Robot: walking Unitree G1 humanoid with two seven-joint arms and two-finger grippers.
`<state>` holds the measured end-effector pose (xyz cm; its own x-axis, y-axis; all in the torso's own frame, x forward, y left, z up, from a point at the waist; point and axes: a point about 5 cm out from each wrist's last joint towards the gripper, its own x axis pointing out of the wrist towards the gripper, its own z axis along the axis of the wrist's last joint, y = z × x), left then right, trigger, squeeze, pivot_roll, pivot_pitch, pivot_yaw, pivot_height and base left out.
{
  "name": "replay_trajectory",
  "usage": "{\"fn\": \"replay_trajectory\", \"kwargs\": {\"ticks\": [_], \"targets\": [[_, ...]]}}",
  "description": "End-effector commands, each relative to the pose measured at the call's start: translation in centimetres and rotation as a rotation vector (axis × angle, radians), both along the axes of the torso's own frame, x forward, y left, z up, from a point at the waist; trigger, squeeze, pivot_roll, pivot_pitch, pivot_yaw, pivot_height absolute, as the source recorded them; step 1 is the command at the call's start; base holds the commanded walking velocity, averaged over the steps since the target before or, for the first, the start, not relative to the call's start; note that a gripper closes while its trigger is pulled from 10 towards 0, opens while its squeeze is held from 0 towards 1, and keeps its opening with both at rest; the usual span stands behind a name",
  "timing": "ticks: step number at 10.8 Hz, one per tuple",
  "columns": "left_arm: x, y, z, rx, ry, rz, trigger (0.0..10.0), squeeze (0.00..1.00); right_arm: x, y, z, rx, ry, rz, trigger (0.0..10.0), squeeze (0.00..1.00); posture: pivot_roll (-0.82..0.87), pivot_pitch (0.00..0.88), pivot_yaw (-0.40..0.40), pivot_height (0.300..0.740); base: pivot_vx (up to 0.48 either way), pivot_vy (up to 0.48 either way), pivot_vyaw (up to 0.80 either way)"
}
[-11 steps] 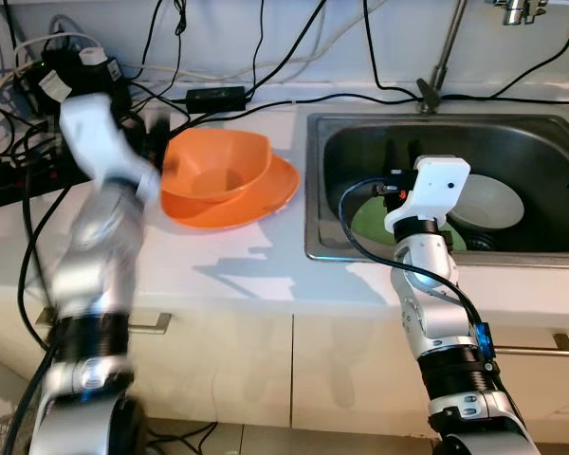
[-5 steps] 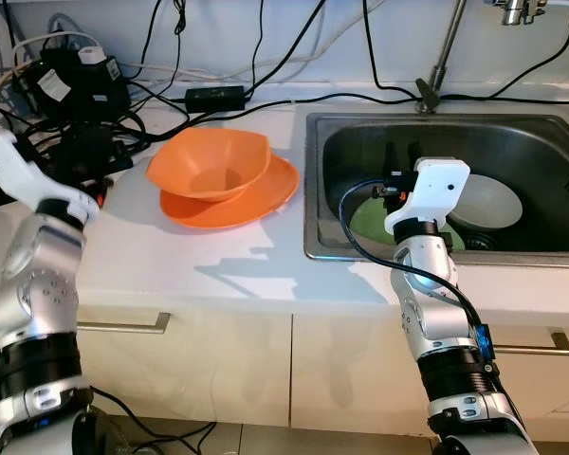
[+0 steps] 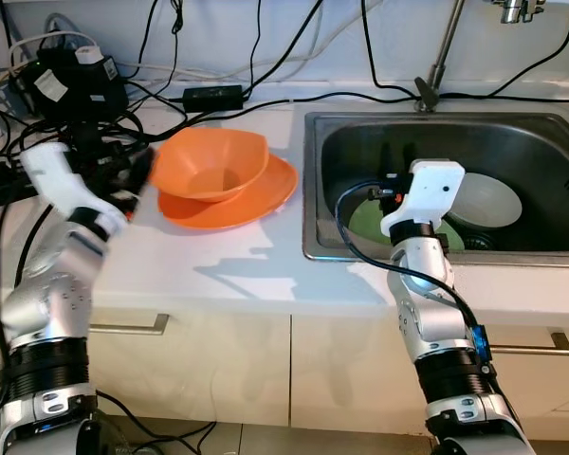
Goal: Kitchen organization
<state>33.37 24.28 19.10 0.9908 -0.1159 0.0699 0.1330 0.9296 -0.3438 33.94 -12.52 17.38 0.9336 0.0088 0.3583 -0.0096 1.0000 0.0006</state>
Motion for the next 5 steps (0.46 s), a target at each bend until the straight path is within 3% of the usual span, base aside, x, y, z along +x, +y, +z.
{"fn": "replay_trajectory", "kwargs": {"ticks": [1, 3, 5], "targets": [[0.43, 0.05, 0.5, 0.067, 0.016, 0.008, 10.0, 0.0, -0.13, 0.08, -0.49, -0.004, 0.013, 0.0, 10.0, 0.0, 0.07, 0.0, 0.077, 0.74, 0.0, 0.0, 0.0], [0.86, -0.92, 1.06, 0.07, 0.032, 0.025, 10.0, 0.0, -0.13, 0.18, -0.59, -0.004, 0.017, 0.0, 10.0, 0.0, 0.06, 0.0, 0.082, 0.74, 0.0, 0.0, 0.0], [1.4, -0.72, 1.41, 0.051, 0.05, 0.07, 10.0, 0.0, -0.09, 0.23, -0.6, -0.002, 0.018, -0.002, 10.0, 0.0, 0.06, 0.0, 0.084, 0.74, 0.0, 0.0, 0.0]]}}
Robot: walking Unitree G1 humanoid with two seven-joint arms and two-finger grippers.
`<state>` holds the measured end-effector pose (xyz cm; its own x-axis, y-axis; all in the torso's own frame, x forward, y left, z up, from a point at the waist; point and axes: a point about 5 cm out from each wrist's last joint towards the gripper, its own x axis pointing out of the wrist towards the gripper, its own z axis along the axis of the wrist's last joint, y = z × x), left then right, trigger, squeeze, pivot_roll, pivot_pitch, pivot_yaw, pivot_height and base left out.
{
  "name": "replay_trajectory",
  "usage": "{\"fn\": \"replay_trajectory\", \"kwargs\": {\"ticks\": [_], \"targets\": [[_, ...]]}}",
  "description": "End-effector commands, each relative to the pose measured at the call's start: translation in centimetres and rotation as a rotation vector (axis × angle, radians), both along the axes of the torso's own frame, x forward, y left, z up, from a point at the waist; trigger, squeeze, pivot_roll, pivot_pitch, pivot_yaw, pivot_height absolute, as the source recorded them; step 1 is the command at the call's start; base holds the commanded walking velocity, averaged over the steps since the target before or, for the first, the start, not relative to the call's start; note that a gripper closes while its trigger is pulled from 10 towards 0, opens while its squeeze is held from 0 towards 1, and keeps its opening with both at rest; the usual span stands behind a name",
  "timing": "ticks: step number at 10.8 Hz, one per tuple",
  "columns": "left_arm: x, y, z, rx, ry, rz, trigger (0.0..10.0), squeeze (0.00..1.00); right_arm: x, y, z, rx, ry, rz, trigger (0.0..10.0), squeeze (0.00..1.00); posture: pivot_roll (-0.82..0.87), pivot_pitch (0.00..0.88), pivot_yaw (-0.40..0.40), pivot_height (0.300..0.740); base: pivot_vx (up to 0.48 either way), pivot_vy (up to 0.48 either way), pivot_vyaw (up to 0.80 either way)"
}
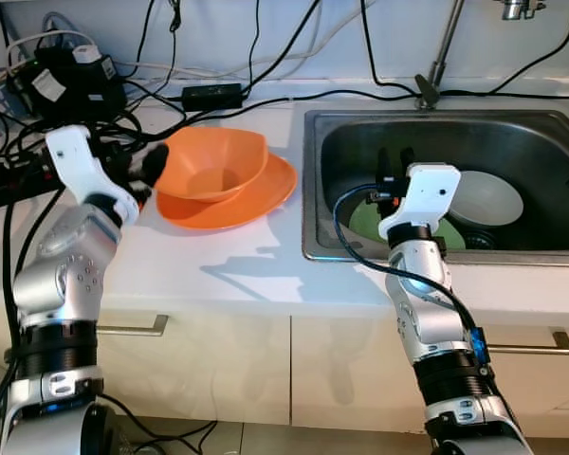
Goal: Kitchen organization
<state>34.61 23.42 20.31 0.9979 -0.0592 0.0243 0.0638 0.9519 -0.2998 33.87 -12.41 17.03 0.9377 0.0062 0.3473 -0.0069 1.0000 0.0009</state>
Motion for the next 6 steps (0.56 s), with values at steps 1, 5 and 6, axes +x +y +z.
{"fn": "replay_trajectory", "kwargs": {"ticks": [1, 5, 6], "targets": [[0.3, 0.2, 0.0, -0.005, 0.029, 0.027, 10.0, 0.0, 0.0, 0.1, -0.2, -0.003, 0.006, 0.001, 10.0, 0.0, 0.06, 0.0, 0.083, 0.74, 0.0, 0.0, 0.0], [0.5, 0.5, -1.2, -0.06, 0.102, 0.105, 10.0, 0.0, -0.1, 0.0, -0.4, -0.005, 0.013, 0.0, 10.0, 0.0, 0.06, 0.0, 0.071, 0.74, 0.0, 0.0, 0.0], [0.6, -0.2, -1.9, -0.087, 0.127, 0.061, 10.0, 0.0, 0.0, 0.0, -0.4, -0.005, 0.014, 0.0, 10.0, 0.0, 0.07, 0.0, 0.069, 0.74, 0.0, 0.0, 0.0]]}}
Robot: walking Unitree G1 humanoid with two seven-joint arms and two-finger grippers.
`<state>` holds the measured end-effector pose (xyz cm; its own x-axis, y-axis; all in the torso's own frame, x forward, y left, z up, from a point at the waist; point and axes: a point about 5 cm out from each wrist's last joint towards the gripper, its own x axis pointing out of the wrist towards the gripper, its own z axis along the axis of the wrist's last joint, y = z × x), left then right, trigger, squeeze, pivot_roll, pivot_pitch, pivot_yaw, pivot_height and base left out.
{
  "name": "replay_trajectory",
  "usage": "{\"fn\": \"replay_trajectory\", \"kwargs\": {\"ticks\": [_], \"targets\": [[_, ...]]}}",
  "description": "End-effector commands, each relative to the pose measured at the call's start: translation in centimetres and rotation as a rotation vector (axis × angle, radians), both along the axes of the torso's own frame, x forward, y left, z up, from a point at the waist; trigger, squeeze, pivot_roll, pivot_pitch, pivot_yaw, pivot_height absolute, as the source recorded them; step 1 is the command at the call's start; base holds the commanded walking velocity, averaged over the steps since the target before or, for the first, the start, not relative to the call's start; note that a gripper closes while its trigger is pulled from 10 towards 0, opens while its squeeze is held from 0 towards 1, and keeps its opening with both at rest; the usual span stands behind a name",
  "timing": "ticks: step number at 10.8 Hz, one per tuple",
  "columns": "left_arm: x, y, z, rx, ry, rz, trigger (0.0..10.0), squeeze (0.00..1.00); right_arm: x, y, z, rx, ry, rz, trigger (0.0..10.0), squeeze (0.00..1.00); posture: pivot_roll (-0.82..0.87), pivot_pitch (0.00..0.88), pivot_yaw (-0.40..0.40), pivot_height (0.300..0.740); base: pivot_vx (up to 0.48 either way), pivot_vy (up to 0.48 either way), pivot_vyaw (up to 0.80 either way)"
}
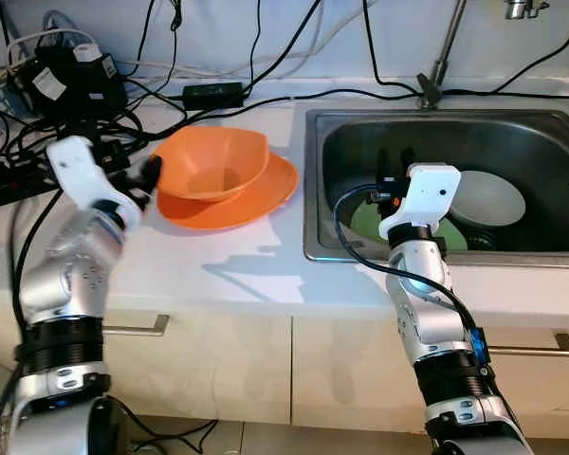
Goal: Kitchen organization
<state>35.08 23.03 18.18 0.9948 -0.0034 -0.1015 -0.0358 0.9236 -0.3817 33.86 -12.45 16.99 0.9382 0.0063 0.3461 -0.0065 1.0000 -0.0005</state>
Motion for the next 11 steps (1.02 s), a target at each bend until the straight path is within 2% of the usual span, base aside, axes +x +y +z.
{"fn": "replay_trajectory", "kwargs": {"ticks": [1, 3, 7, 8, 9, 11], "targets": [[0.0, -0.5, -0.7, -0.024, 0.033, -0.032, 10.0, 0.0, 0.0, 0.0, -0.3, -0.004, 0.012, -0.001, 10.0, 0.0, 0.06, 0.0, 0.068, 0.74, 0.0, 0.0, 0.0], [0.0, -1.6, -2.1, -0.036, 0.08, -0.059, 10.0, 0.0, 0.0, -0.1, -0.2, -0.003, 0.011, -0.005, 10.0, 0.0, 0.06, 0.0, 0.063, 0.74, 0.0, 0.0, 0.0], [0.3, -2.0, -1.9, -0.057, 0.071, -0.053, 10.0, 0.0, 0.0, -0.1, -0.2, -0.005, 0.013, -0.009, 10.0, 0.0, 0.06, 0.0, 0.062, 0.74, 0.0, 0.0, 0.0], [0.3, -2.0, -2.0, -0.067, 0.073, -0.035, 4.1, 0.0, 0.0, -0.1, -0.2, -0.005, 0.014, -0.009, 10.0, 0.0, 0.06, 0.0, 0.062, 0.74, 0.0, 0.0, 0.0], [0.3, -2.0, -2.0, -0.072, 0.069, -0.034, 0.0, 0.0, 0.0, -0.1, -0.2, -0.007, 0.017, -0.008, 10.0, 0.0, 0.06, 0.0, 0.061, 0.74, 0.0, 0.0, 0.0], [0.3, -1.9, -1.8, -0.07, 0.061, -0.027, 0.0, 0.0, 0.0, -0.1, -0.4, -0.009, 0.025, -0.009, 10.0, 0.0, 0.06, 0.0, 0.061, 0.74, 0.0, 0.0, 0.0]]}}
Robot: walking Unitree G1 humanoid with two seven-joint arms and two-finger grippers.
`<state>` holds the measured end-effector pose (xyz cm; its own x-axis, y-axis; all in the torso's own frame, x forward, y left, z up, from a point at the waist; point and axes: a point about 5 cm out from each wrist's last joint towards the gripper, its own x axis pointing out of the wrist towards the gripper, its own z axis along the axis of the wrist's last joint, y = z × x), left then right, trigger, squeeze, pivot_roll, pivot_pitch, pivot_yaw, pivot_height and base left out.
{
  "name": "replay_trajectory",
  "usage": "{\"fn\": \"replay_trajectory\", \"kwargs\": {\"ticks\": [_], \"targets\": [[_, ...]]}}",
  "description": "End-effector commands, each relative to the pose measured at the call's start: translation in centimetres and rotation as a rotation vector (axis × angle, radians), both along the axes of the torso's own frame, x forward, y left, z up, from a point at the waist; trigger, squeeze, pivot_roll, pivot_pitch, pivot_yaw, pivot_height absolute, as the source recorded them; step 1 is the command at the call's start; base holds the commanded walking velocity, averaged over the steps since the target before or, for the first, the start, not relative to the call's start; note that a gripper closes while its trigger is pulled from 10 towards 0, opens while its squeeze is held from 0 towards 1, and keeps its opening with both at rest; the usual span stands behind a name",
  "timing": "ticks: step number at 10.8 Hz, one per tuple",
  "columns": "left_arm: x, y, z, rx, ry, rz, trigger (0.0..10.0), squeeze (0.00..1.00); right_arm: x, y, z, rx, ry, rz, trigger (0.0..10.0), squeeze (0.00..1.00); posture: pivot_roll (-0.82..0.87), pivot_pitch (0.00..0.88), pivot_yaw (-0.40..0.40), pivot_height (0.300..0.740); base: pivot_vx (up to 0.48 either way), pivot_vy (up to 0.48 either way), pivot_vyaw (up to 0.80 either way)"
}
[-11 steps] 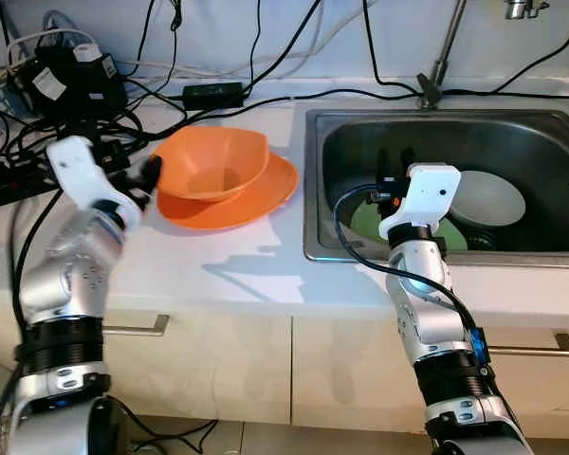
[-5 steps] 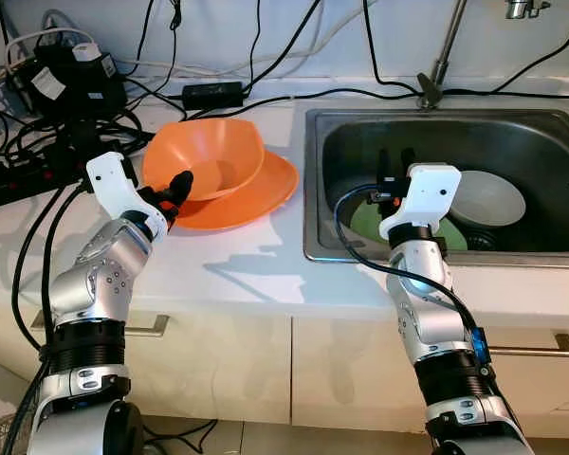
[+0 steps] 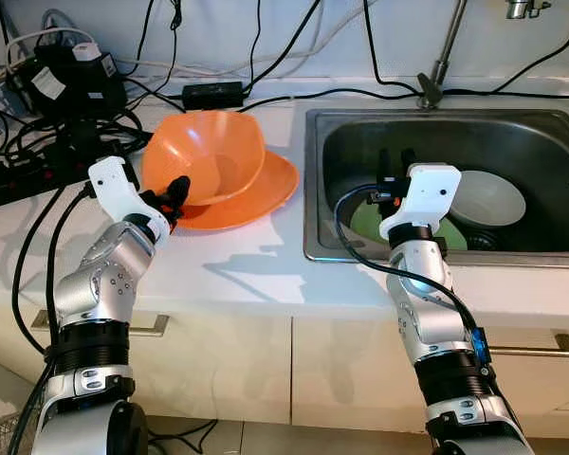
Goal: Kitchen organization
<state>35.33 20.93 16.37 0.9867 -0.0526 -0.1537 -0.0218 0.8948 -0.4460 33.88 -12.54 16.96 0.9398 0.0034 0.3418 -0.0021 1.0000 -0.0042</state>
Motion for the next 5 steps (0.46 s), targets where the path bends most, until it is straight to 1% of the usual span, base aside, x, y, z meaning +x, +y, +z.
{"fn": "replay_trajectory", "kwargs": {"ticks": [1, 5], "targets": [[0.06, 0.21, 0.03, 0.001, 0.004, 0.015, 0.0, 0.0, 0.03, 0.06, -0.37, -0.006, 0.023, -0.003, 10.0, 0.0, 0.06, 0.0, 0.06, 0.74, 0.0, 0.0, 0.0], [0.12, 0.18, 0.0, -0.002, 0.001, 0.016, 0.0, 0.0, 0.08, 0.15, -0.48, -0.01, 0.03, 0.003, 10.0, 0.0, 0.06, 0.0, 0.057, 0.74, 0.0, 0.0, 0.0]]}}
